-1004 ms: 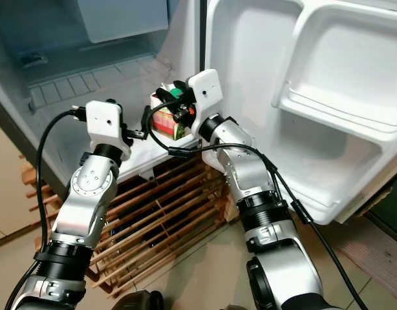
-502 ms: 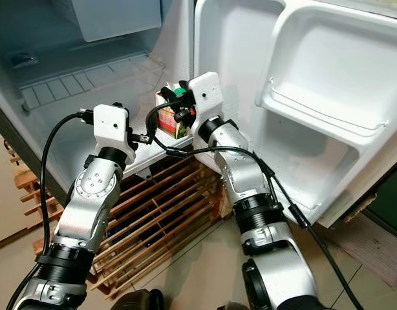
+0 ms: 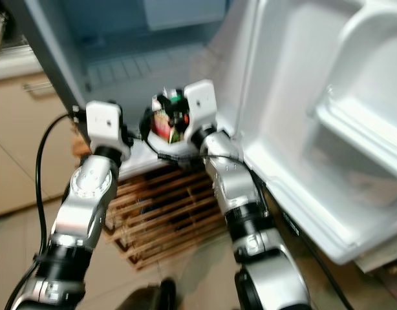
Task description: Restocking fridge
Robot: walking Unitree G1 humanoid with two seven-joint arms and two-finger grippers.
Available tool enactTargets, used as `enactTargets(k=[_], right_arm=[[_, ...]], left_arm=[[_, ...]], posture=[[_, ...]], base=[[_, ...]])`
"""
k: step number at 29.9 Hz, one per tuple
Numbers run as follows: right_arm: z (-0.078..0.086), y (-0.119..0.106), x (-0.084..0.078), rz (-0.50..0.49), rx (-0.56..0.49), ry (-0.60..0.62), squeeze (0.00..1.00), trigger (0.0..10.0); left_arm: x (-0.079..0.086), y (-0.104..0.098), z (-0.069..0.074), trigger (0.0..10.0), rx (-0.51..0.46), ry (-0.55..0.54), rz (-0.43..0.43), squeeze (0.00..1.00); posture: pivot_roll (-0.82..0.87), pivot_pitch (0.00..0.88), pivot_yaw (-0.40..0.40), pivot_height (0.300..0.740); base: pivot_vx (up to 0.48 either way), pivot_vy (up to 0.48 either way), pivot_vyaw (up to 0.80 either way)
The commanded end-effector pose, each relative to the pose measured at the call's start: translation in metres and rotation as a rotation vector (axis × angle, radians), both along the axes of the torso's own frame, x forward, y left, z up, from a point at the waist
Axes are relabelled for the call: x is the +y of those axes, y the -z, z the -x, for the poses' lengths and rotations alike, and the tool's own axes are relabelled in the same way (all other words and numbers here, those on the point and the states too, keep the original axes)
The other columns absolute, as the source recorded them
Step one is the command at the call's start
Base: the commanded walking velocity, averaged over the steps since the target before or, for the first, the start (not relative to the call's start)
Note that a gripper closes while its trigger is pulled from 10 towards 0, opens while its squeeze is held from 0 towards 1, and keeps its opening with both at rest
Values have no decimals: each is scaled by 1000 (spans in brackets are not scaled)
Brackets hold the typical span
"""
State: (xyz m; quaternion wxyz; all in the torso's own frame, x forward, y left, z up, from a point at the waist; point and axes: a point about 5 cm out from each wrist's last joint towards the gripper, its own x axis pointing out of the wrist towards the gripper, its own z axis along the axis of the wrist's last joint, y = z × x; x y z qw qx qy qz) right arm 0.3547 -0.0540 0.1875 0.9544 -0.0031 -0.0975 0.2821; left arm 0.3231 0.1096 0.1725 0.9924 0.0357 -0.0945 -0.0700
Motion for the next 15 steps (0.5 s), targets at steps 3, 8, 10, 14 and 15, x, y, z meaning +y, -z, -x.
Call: enactTargets(k=[3, 8, 10, 14, 15], right_arm=[[-2, -2, 2, 11, -10, -2, 0, 0], [-1, 0, 5, 36, -18, -14, 0, 0], [-1, 1, 6, 40, -12, -11, 0, 0], [-1, 2, 7, 45, -13, -11, 0, 0], [-1, 2, 7, 44, -14, -11, 0, 0]], left_arm=[[-2, -3, -1, 10000, -11, 9, -9, 0], [-2, -3, -1, 10000, -7, 12, -11, 0], [-1, -3, -1, 10000, -2, 5, -9, 0], [3, -2, -3, 10000, 4, -29, -10, 0], [2, -2, -3, 10000, 1, -25, -8, 0]], posture=[[19, 27, 38, 740], [24, 31, 39, 740], [24, 31, 39, 740], [28, 34, 38, 740], [29, 34, 37, 740]], base=[[292, -376, 708], [314, -360, 706], [326, -349, 0], [313, -171, 0], [0, 0, 0]])
